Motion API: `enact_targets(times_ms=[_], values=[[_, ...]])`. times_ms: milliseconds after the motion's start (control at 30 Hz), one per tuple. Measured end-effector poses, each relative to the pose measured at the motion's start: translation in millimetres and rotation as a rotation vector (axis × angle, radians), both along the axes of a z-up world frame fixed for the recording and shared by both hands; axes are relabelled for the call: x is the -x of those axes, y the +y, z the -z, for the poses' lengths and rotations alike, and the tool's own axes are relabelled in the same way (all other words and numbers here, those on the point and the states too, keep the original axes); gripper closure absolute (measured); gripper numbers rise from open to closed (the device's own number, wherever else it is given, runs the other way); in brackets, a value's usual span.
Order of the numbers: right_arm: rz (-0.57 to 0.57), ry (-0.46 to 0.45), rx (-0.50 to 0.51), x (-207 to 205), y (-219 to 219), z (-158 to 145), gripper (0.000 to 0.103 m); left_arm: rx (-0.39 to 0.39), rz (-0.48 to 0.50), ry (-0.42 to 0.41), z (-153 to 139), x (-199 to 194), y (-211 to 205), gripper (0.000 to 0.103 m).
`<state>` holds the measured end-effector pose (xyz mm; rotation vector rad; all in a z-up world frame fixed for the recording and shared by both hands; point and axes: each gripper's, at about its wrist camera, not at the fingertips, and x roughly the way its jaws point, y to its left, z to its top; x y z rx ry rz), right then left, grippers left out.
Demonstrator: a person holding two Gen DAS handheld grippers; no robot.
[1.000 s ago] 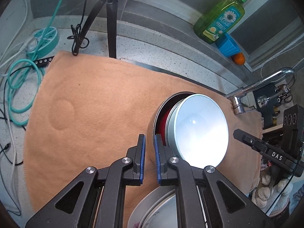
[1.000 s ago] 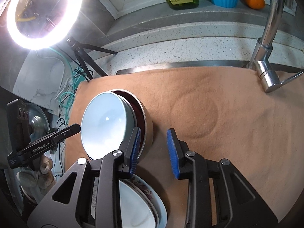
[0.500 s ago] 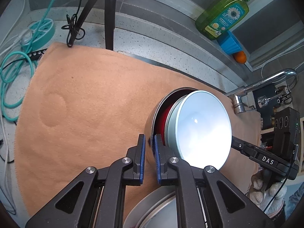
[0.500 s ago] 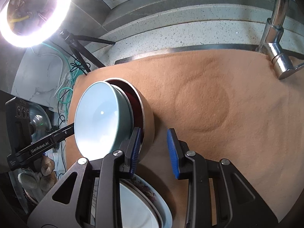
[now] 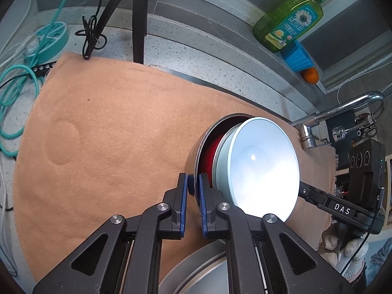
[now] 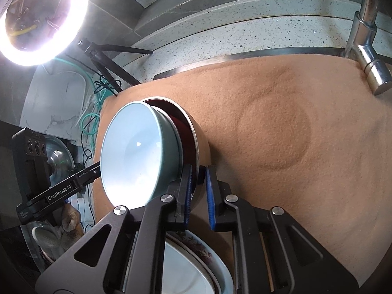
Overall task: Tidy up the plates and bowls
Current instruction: 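Grasp the rim of the nested bowl stack with both grippers, then carry the bowl stack with both grippers and lower it onto the plates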
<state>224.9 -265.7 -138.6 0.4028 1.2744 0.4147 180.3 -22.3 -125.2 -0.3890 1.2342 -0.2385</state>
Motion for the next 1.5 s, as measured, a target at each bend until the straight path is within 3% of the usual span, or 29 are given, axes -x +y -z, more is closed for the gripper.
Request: enact_targets(times_ms=[333, 700, 1067, 1500], values=[[0.003, 0.001, 0.012, 4, -1, -5, 0.092, -0.004, 0.001, -0.005, -5, 4, -2, 0.095], [-0.009, -0.035, 0.013, 22, -6, -28, 0.092, 0.002, 0.012, -0.05, -30, 21, -7, 0.095], [-0.025, -0.073, 0.015, 62, -11, -54, 0.092, 0.0, 0.029, -0.098, -54, 59, -12, 0.095], [-0.037, -0.072, 0.018, 116, -12, -59, 0.092, -0.003, 0.056, -0.087, -53, 107, -16, 0.095]])
